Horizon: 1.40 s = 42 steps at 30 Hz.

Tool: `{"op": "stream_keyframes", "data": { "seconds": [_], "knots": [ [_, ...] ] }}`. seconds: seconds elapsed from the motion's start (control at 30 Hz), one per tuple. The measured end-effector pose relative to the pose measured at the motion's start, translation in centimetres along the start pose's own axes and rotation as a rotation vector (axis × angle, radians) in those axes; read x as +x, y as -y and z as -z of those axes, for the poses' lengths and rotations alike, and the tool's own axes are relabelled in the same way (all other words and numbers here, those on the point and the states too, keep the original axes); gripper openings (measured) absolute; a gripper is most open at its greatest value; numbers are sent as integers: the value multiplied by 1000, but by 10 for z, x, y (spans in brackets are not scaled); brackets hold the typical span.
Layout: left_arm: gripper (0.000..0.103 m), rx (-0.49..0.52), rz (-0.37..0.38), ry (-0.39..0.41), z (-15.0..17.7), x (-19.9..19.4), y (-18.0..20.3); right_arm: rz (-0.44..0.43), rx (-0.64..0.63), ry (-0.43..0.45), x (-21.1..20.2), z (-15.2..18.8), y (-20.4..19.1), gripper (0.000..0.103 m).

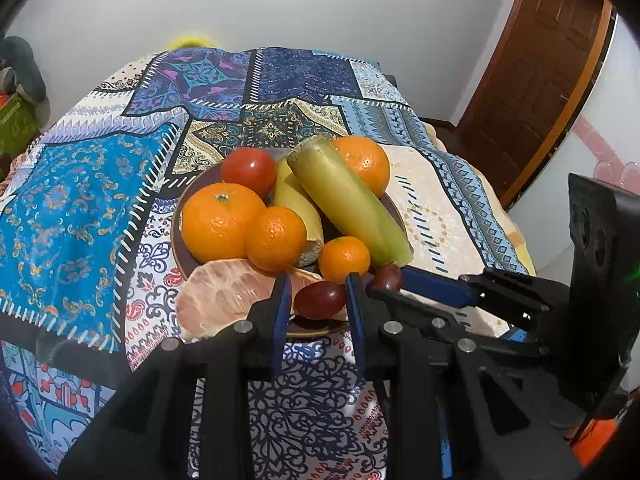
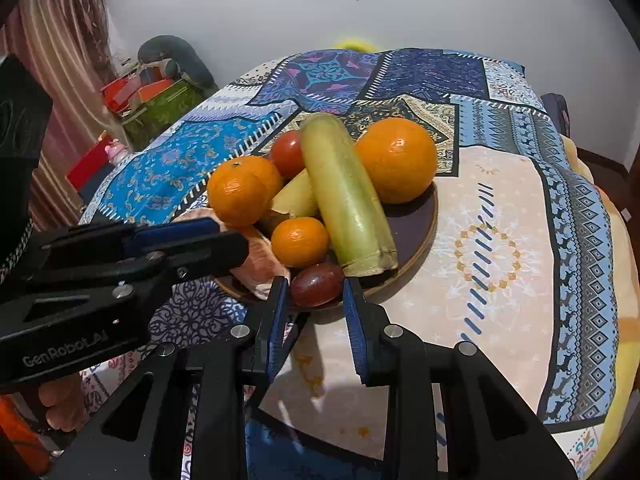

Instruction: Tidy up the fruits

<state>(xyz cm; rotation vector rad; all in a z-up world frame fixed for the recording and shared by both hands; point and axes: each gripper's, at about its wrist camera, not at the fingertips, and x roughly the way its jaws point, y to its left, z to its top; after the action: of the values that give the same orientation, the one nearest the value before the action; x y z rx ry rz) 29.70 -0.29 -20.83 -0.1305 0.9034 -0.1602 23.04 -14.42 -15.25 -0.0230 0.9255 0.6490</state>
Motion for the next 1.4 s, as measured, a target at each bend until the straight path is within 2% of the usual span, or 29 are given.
{"op": "stream_keyframes", "data": {
  "seconds": [0.43, 0.57, 0.87, 1.0, 1.1, 1.23, 1.4],
  "knots": [
    [28, 34, -12, 4, 10, -6, 3, 10, -1, -13, -1, 0, 2, 32],
    [25, 49, -11, 6, 11, -5, 5, 11, -1, -6, -6, 1, 3, 32],
    [25, 53, -9, 58, -6, -10, 10, 17, 3, 23, -14, -2, 9, 32],
    [25, 61, -34, 48, -9, 2, 11, 19, 4, 29, -15, -3, 11, 32],
    [28, 81, -50, 38, -5, 6, 15, 17, 8, 30, -15, -3, 12, 32],
    [38, 92, -62, 36, -1, 5, 17, 18, 12, 31, -16, -3, 14, 32],
    [39, 50, -69, 58, 0, -10, 8, 24, 18, 45, -24, -3, 15, 32]
  ]
}}
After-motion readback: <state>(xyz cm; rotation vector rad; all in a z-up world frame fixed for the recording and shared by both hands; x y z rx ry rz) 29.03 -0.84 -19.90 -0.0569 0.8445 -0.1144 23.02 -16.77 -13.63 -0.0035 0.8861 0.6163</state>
